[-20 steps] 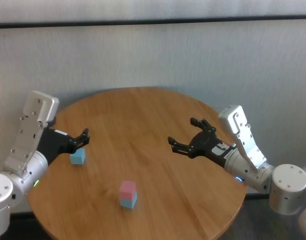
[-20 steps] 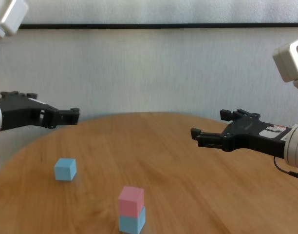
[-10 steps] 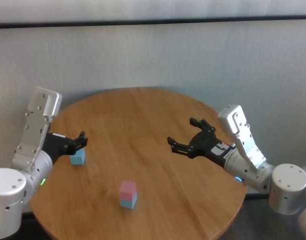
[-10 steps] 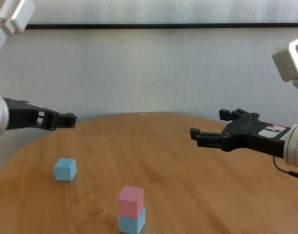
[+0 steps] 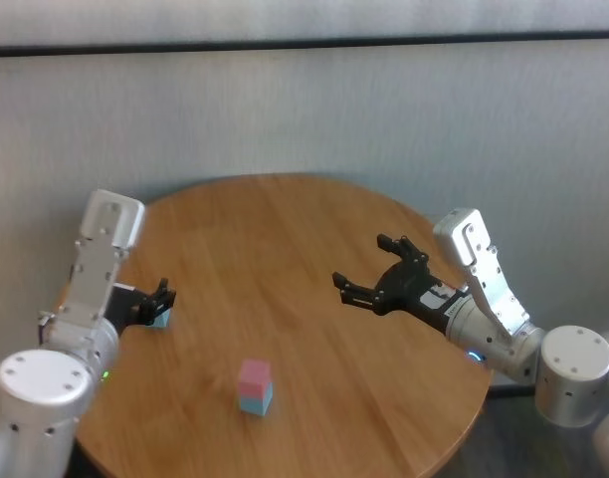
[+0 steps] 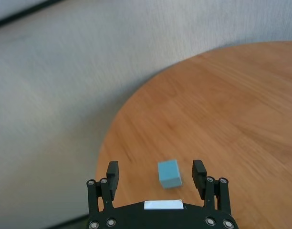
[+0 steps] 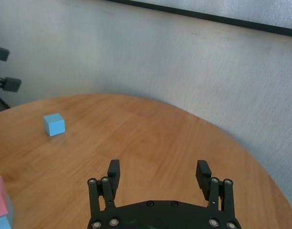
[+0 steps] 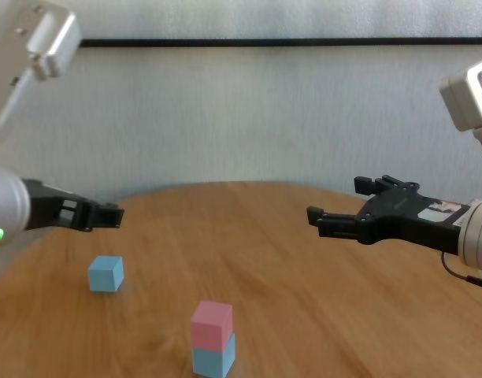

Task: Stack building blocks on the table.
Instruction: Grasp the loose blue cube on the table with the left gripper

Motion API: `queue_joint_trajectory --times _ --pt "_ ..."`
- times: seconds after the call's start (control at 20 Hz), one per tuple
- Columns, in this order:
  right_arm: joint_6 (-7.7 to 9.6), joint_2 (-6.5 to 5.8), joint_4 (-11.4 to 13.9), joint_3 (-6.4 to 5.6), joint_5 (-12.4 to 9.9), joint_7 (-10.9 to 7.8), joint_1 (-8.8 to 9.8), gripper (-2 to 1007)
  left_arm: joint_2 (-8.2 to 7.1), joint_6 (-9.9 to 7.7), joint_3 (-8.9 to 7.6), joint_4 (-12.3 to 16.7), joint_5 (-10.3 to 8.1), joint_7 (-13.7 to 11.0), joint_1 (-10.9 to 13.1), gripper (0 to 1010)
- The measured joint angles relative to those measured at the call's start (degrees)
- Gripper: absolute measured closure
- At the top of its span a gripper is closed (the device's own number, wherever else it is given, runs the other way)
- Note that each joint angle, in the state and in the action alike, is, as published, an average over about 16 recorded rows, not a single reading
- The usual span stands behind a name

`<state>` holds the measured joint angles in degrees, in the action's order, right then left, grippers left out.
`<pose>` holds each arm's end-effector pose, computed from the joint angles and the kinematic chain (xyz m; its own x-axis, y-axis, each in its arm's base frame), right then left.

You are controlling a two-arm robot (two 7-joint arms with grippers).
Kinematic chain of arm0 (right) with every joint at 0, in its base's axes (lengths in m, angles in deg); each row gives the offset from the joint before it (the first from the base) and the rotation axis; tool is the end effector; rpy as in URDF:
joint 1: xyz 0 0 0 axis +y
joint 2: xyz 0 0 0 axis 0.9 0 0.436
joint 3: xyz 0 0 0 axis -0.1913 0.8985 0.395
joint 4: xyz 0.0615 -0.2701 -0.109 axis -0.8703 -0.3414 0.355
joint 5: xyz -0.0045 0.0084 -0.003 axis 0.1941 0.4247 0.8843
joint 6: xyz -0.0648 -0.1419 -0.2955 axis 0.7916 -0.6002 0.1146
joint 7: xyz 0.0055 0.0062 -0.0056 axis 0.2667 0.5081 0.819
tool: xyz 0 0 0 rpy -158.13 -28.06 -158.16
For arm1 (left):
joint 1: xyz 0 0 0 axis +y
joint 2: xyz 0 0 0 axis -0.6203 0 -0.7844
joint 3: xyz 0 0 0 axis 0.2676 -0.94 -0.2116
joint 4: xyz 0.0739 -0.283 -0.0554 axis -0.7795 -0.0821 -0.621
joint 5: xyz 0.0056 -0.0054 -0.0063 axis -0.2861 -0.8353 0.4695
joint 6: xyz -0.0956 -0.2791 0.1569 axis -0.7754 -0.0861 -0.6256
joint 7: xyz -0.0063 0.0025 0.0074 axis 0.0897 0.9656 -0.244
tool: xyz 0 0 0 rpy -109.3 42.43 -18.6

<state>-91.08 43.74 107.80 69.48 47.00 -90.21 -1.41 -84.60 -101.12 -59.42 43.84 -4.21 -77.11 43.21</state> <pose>0.4626 -0.0148 -0.3167 0.6537 -0.7308 0.1963 0.7562 0.6407 -0.1329 0.3767 -0.0291 -0.2386 0.1465 0.9555 0.2562 -0.9523 0.0661 0.2980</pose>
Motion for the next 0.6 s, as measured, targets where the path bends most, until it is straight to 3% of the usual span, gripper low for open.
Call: queue_joint_trajectory --times 0.3,0.45,0.6 --pt "0.03 -0.02 0.0 0.03 0.0 -0.01 -0.02 0 3.61 4.21 -0.56 -3.7 0.87 2.5 0.1 7" --pt "0.05 -0.03 0.0 0.04 0.0 -0.01 -0.03 0 5.68 6.43 -1.39 -6.1 0.34 3.1 -0.1 7" --pt "0.06 -0.03 0.0 0.05 0.0 -0.01 -0.03 0 7.70 7.48 -2.61 -8.1 -0.97 3.2 -0.2 7"
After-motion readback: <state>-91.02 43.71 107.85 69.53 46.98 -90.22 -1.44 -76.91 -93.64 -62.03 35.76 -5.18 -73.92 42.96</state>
